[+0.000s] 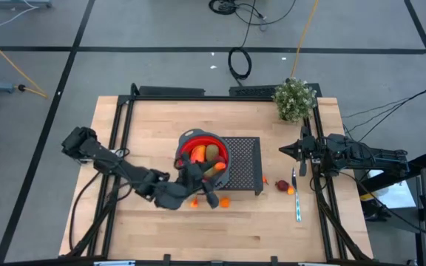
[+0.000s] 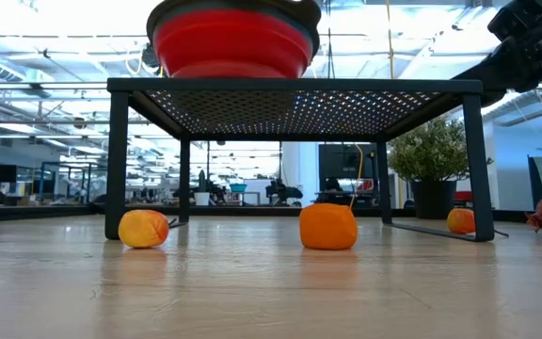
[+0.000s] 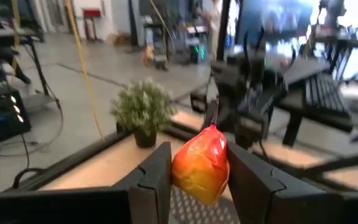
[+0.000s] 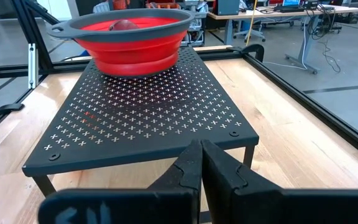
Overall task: Pick & Place Fruit
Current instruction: Put the peach into the red colander on the shelf
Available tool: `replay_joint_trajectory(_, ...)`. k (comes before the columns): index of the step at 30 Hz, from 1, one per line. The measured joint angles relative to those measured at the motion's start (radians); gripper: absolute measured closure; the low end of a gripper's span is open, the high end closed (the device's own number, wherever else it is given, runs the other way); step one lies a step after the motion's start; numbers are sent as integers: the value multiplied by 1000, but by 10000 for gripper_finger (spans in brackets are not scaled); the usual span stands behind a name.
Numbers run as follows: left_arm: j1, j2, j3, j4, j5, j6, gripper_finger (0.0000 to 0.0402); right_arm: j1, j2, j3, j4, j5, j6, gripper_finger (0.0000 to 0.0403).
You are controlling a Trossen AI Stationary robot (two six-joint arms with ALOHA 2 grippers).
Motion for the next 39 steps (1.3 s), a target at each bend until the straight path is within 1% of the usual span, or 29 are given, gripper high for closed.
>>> replay_joint_trajectory(6,92,0,0,-230,221,-176,277,0,0,0,0,0,0,403)
replay_joint_trajectory(11,163,-32,0,-429,362,-325,277,0,0,0,0,0,0,403)
replay_joint_trajectory(16,220,-105,0,-636,411,-427,277,0,0,0,-1,0,0,403)
replay_joint_trajectory(20,257,-156,0,-758,425,-463,277,0,0,0,-1,0,0,403)
replay_joint_trajectory(24,289,-187,0,-789,469,-439,277,0,0,0,-1,0,0,403)
replay_joint_trajectory(30,321,-184,0,-785,560,-392,277,0,0,0,0,0,0,403)
replay_joint_trajectory(39,356,-154,0,-812,564,-372,277,0,0,0,0,0,0,403)
